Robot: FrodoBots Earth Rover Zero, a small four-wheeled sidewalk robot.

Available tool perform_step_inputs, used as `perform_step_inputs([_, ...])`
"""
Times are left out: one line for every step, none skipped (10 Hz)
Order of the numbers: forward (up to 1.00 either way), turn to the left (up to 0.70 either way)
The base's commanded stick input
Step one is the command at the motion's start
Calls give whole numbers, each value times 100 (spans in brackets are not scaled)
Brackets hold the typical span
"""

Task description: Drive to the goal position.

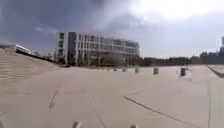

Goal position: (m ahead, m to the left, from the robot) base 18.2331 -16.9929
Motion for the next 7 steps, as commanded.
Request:
perform_step_inputs([70, 0])
perform_step_inputs([70, 0])
perform_step_inputs([70, 0])
perform_step_inputs([70, 0])
perform_step_inputs([70, 0])
perform_step_inputs([70, 0])
perform_step_inputs([70, 0])
